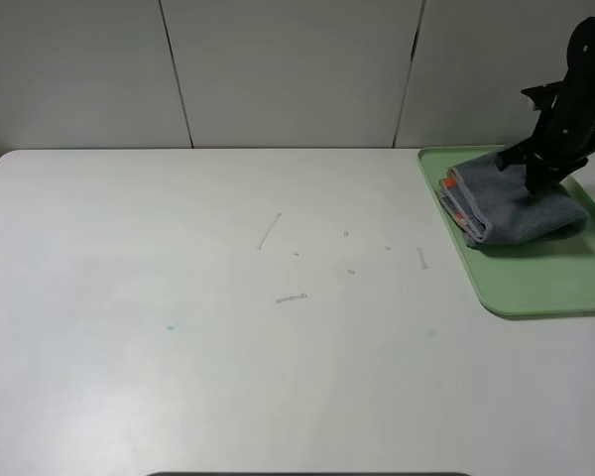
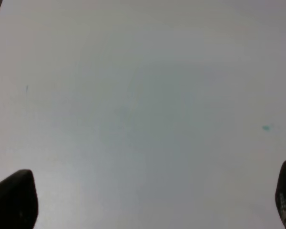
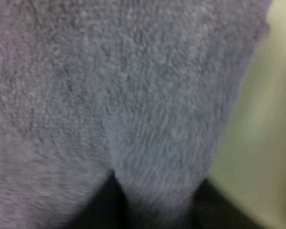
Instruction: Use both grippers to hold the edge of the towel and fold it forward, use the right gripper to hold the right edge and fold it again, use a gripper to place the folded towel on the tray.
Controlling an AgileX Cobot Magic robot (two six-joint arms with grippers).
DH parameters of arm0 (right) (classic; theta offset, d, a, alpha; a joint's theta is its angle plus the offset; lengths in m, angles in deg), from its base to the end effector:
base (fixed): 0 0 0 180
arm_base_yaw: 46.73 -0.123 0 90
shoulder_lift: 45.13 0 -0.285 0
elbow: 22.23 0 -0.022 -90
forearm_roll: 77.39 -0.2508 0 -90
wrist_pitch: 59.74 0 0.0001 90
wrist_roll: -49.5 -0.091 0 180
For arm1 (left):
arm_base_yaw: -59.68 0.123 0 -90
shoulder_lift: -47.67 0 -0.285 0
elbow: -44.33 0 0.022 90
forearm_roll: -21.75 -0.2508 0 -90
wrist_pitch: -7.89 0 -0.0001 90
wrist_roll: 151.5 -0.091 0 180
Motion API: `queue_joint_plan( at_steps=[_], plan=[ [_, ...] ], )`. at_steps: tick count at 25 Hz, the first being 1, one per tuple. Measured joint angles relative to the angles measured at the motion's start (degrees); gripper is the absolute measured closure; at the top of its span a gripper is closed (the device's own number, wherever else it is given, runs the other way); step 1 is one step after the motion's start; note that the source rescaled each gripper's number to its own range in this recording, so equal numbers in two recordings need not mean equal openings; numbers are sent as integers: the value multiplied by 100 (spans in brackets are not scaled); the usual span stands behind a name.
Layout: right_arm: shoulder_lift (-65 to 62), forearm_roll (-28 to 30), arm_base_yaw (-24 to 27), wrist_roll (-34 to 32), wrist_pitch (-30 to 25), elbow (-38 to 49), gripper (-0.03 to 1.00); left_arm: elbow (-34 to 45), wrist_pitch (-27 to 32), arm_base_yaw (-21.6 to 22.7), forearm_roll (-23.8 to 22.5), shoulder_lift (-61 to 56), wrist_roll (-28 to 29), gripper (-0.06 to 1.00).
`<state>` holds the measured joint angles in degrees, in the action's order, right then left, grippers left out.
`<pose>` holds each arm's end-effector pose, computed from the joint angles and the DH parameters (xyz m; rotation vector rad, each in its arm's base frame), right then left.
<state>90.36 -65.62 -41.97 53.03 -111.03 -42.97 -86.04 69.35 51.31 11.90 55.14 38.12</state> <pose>0.4599 -0.0528 0.1508 -0.1270 2.8962 -0.2806 -0.0027 0.0142 0.2721 -0.0303 2.0567 0.0124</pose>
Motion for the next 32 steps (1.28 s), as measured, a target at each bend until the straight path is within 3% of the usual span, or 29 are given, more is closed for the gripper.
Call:
queue_joint_plan(
  at_steps=[1, 2, 5, 16, 26, 32],
  plan=[
    [0, 78, 0, -43, 20, 0, 23, 0, 0, 0, 0, 0, 0, -6],
    [0, 154, 0, -90, 25, 0, 14, 0, 0, 0, 0, 0, 0, -6],
    [0, 233, 0, -208, 25, 0, 0, 0, 0, 0, 0, 0, 0, -6],
    [-374, 73, 0, -231, -82, 0, -3, 0, 0, 0, 0, 0, 0, -6],
    [-1268, -918, 0, -249, -1090, 0, -3, 0, 0, 0, 0, 0, 0, -6],
    [-1524, -1044, 0, -268, -1794, 22, -3, 0, 0, 0, 0, 0, 0, -6]
  ],
)
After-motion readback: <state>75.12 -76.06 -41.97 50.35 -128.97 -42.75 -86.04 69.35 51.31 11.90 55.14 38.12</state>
